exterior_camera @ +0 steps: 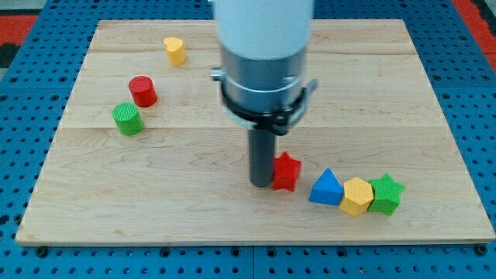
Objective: Slide the green circle closer to group of blocks
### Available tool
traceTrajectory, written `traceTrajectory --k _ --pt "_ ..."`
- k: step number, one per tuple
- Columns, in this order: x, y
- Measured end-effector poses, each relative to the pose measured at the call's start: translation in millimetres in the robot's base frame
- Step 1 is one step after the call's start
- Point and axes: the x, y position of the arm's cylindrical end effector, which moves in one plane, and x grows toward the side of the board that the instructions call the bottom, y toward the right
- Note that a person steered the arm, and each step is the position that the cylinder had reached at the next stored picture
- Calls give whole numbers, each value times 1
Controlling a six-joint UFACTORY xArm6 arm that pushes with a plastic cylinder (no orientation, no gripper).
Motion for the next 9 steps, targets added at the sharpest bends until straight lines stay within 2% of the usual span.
traceTrajectory --k 1,2,3,4,5,6,7,9 --pt "-3 -72" --pt "-9 -188" --pt "-51 -261" --pt "-92 -250" --pt "-94 -189" --pt "-116 -184" --pt "-124 -148" --pt "-75 3"
